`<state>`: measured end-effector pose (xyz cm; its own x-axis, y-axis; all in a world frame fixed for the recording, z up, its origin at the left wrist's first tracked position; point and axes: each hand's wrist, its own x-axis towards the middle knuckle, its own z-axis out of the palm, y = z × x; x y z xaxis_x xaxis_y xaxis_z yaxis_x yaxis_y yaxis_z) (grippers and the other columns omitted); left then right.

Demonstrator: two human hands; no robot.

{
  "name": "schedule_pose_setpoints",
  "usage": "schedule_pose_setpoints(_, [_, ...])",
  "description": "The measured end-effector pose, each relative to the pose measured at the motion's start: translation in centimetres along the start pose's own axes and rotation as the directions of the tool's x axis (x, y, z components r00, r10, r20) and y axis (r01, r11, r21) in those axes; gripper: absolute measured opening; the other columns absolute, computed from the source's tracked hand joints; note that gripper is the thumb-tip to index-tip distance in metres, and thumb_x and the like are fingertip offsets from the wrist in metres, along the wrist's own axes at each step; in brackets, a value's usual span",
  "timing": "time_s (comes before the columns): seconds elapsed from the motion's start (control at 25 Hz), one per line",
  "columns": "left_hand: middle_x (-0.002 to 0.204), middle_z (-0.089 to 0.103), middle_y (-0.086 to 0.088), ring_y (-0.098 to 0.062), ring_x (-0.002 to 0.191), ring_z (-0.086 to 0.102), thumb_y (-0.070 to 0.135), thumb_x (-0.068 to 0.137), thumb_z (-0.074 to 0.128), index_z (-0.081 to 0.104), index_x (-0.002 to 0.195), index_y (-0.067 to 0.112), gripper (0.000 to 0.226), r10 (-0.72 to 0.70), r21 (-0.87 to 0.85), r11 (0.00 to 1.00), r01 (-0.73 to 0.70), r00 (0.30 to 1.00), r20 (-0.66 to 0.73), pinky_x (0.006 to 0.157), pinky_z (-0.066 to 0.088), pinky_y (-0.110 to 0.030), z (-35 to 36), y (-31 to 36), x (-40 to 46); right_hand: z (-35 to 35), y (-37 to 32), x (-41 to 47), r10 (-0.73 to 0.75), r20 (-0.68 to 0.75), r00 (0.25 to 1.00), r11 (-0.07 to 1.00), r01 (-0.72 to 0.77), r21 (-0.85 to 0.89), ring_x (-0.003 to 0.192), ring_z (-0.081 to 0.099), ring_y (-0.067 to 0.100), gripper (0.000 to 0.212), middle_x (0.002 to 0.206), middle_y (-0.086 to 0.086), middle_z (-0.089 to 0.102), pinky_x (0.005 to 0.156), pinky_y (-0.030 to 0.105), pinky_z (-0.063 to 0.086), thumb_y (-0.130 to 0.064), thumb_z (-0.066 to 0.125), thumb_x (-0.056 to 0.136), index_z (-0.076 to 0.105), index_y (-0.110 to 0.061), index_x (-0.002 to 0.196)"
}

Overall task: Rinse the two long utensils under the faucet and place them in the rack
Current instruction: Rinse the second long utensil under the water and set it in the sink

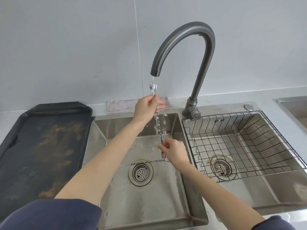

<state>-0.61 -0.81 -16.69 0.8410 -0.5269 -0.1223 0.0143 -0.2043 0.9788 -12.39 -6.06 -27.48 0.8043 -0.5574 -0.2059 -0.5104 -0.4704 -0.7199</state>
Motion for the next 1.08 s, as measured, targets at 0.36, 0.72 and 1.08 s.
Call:
schedule_pose_setpoints(0.36, [0.096,0.066,-0.003,0.007,0.061,0.068,0.01,0.094,0.048,0.058,0.115,0.007,0.024,0.051,-0.159,0.986,-0.046,0.998,0.024,0.063,0.055,-0.007,-2.2,1.0,0.4,0.0,-0.2,0.8,-0.004,-0.025,1.0,1.0,0.004,-0.025,0.071,0.061,0.032,0.021,0.077,0.016,0.071,0.073,0.043,0.056,-0.022,0.053,0.093,0.069,-0.012,0.102])
schedule_pose_setpoints(0.72, [0.088,0.068,0.0,0.004,0.064,0.068,0.016,0.092,0.052,0.064,0.097,0.011,0.014,-0.092,-0.238,0.968,0.079,0.995,-0.043,0.069,0.055,-0.012,-5.4,-1.6,-0.2,-3.1,-5.9,4.3,-0.275,-0.251,0.928,0.961,0.258,-0.1,0.084,0.064,0.03,0.022,0.096,0.011,0.069,0.071,0.033,0.049,-0.024,0.055,0.092,0.069,-0.015,0.106])
schedule_pose_setpoints(1.08, [0.079,0.071,0.0,-0.002,0.063,0.071,0.022,0.095,0.046,0.061,0.081,0.014,0.021,-0.267,-0.575,0.792,0.206,0.963,-0.023,0.064,0.058,-0.014,-8.2,-3.2,-0.2,-5.6,-8.5,6.9,-0.637,-0.164,0.753,0.724,0.511,-0.463,0.08,0.065,0.034,0.02,0.083,0.014,0.07,0.082,0.042,0.045,-0.022,0.056,0.09,0.071,-0.014,0.102])
